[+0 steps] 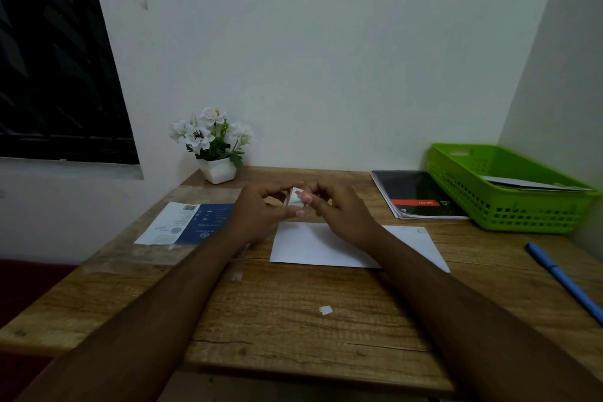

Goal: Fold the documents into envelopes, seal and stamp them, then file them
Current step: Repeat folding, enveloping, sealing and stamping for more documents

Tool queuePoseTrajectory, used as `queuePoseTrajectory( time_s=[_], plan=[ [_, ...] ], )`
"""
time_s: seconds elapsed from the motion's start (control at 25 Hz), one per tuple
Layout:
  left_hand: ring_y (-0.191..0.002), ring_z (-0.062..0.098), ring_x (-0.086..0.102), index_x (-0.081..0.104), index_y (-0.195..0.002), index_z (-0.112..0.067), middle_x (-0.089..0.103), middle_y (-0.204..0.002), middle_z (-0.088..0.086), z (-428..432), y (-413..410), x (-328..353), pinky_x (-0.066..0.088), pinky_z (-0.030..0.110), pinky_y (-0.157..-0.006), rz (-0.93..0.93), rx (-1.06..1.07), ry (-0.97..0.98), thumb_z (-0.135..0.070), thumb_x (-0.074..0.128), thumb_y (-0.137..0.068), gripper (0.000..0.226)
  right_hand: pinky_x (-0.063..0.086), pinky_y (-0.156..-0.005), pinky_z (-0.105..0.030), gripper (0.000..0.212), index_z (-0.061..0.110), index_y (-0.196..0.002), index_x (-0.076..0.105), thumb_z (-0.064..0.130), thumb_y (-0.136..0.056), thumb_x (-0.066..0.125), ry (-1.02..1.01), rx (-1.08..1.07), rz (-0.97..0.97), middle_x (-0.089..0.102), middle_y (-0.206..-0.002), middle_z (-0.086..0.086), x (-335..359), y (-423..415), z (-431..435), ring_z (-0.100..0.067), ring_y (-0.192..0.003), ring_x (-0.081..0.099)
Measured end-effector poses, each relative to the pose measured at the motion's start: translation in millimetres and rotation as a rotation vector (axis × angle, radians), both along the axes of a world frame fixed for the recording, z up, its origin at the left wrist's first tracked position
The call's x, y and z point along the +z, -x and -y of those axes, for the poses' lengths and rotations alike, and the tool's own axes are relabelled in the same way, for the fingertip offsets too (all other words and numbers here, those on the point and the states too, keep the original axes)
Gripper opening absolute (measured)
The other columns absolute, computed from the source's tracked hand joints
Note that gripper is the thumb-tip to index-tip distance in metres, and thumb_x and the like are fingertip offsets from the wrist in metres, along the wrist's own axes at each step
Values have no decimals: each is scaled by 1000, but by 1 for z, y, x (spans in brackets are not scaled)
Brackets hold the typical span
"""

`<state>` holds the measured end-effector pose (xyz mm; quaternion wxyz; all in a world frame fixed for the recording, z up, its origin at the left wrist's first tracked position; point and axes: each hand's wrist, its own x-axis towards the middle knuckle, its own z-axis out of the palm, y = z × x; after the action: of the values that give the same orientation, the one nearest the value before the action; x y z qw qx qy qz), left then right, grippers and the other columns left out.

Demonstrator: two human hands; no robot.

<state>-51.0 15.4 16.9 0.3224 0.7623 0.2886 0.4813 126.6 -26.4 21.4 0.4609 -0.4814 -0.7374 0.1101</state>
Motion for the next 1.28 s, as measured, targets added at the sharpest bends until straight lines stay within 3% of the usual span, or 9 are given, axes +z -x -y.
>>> queuePoseTrajectory(
  time_s=[0.08,0.2,0.4,0.56,0.72,0.84,0.92,1.12,1.28],
  plan=[
    [-74,5,66,68,-93,-44,72,-81,-21,1,1,0,52,13,-59,-37,31,-2,-20,85,-62,42,52,-71,-43,6,24,-88,68,23,-91,63,-2,2,-52,69,-86,7,2,-2,2,-13,-75,60],
    [-58,2,61,69,-87,-42,71,-71,-16,1,3,-2,48,14,-50,-54,33,28,-39,82,-58,32,53,-65,-38,11,25,-96,73,29,-88,68,-94,-10,83,69,-87,10,6,-8,5,-7,-69,60],
    [-60,-1,60,70,-97,-33,69,-69,-17,-5,1,-5,48,12,-52,-118,61,19,-54,75,-52,50,53,-62,-33,16,24,-99,76,28,-84,72,-114,-13,158,69,-94,9,7,-7,7,-8,-70,61],
    [-62,-4,60,69,-109,-23,68,-73,-14,-6,2,-6,45,9,-55,-169,29,-29,-54,76,-53,65,53,-64,-36,6,25,-88,76,26,-84,72,-113,-24,169,70,-84,14,9,-7,7,-6,-68,61],
    [-60,-2,62,68,-84,-54,70,-72,-18,-4,0,-4,45,9,-50,-161,8,-17,-51,79,-55,32,52,-66,-38,8,19,-87,70,23,-89,64,-103,-23,214,68,-80,8,8,-6,5,-9,-72,60],
    [-69,0,63,63,-80,-63,70,-79,-25,-2,-1,-3,48,9,-55,-138,45,-8,-44,83,-54,38,52,-69,-44,15,10,-90,68,20,-93,59,-52,-3,188,69,-79,-5,7,-5,2,-21,-73,63],
    [-74,3,64,65,-82,-62,70,-82,-25,-4,-2,-3,48,7,-57,-120,43,-11,-35,86,-54,44,54,-70,-44,15,6,-91,68,17,-94,58,-10,31,133,69,-80,-8,7,-4,3,-23,-73,65],
    [-78,-4,64,68,-86,-51,69,-83,-30,-8,-2,-5,47,6,-59,-112,56,20,-22,89,-54,48,52,-64,-20,11,9,-90,66,11,-95,56,118,118,-9,64,-75,6,8,-3,5,-5,-65,62],
    [-81,-2,66,69,-96,-43,71,-90,-24,-7,-1,-4,48,9,-62,-128,8,24,-17,88,-56,51,53,-66,-27,10,10,-90,63,11,-95,55,230,183,-94,63,-73,1,10,-9,5,-8,-63,62]
  ],
)
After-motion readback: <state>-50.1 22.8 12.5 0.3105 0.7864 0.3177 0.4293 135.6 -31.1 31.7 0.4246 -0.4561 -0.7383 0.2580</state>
